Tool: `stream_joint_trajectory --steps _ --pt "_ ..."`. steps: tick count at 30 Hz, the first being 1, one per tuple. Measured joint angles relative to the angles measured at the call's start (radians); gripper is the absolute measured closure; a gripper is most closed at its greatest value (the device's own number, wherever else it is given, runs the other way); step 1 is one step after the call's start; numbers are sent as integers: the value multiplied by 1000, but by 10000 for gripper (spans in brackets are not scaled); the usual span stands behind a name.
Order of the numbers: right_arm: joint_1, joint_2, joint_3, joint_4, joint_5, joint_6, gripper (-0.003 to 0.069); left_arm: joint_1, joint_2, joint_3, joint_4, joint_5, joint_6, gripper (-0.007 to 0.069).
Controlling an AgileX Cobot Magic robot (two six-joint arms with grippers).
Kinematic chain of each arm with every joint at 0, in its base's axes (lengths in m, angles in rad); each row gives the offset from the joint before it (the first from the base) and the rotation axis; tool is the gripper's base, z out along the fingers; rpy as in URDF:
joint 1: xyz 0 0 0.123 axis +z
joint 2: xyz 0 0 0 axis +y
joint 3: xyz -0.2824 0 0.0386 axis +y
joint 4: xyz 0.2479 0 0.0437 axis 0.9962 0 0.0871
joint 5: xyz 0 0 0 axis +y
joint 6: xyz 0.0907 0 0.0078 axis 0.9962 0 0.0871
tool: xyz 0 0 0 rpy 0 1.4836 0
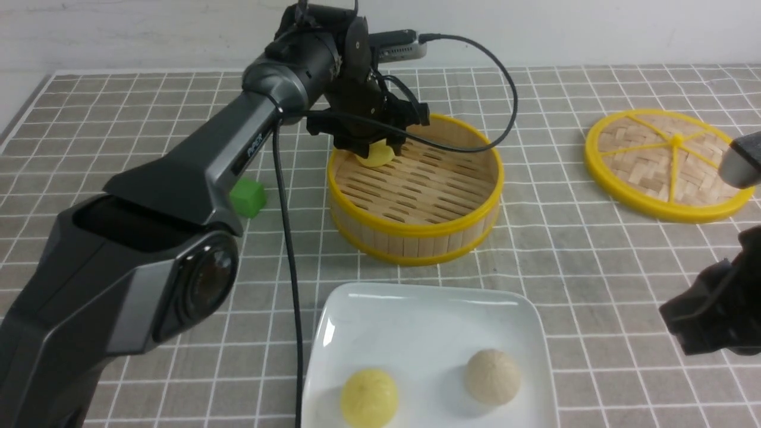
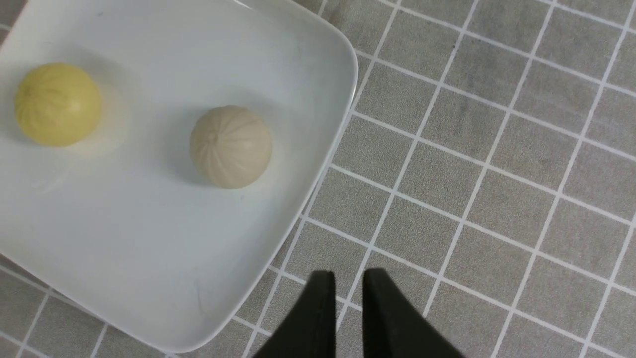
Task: Put the steamed buns into the plate on the grey tablecloth.
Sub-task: 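Reach into the bamboo steamer and grasp a bun with the left gripper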
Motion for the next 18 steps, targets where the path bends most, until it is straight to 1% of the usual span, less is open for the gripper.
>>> stream_joint_trajectory --steps 2,5,6,7,8,9,11,18 --pt "0 0 0 3 0 0 554 0 0 0 0 0 3 294" --pt "0 0 0 7 0 0 554 0 5 -1 1 2 7 417" --pt "0 0 0 8 0 0 554 0 5 -1 1 3 7 417" --pt "0 0 0 14 -1 0 554 0 11 -3 0 8 5 501" --pt "0 0 0 19 -1 0 554 0 16 -3 -1 18 2 549" --pt "0 0 0 25 -1 0 554 0 20 -5 -1 26 2 581" --pt "0 0 0 41 -1 0 554 0 23 -6 1 46 1 606" --pt "0 0 0 59 -2 0 554 0 6 -39 5 158 23 610"
